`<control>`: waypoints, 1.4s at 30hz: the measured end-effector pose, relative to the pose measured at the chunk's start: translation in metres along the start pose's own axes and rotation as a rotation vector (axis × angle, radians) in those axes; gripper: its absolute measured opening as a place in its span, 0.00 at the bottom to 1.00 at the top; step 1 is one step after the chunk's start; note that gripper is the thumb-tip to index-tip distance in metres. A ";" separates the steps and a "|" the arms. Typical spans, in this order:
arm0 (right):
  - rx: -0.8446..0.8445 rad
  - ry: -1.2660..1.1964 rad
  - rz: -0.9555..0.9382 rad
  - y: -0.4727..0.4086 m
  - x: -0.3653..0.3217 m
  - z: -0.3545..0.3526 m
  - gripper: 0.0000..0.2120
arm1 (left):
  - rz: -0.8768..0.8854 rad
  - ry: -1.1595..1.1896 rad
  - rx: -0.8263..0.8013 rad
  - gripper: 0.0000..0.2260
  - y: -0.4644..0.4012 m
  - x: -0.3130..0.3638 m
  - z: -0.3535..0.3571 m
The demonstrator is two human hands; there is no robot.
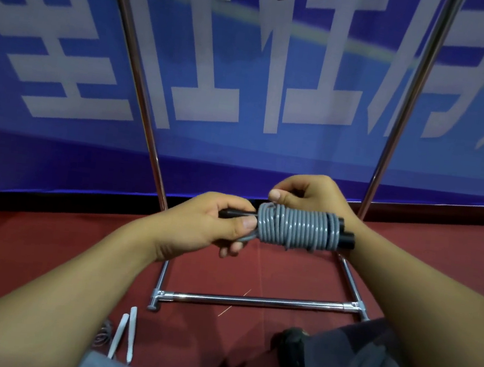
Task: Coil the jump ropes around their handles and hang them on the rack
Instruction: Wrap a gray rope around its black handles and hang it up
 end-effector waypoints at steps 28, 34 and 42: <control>-0.176 0.236 -0.149 0.003 -0.066 0.045 0.16 | 0.013 0.545 0.725 0.12 -0.010 -0.019 -0.056; -0.241 0.257 -0.132 0.006 -0.068 0.045 0.15 | -0.060 0.332 0.823 0.15 -0.015 -0.029 -0.062; -0.367 0.377 -0.112 0.013 -0.064 0.046 0.10 | -0.109 0.267 0.834 0.11 -0.022 -0.032 -0.061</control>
Point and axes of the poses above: each hand's wrist, its own y-axis away from the middle knuckle, its own z-axis out of the palm, x = y × z, the point moved 7 cm from there along -y, towards the middle knuckle, and after that the axes turned 15 degrees about -z, right-handed, at the moved point
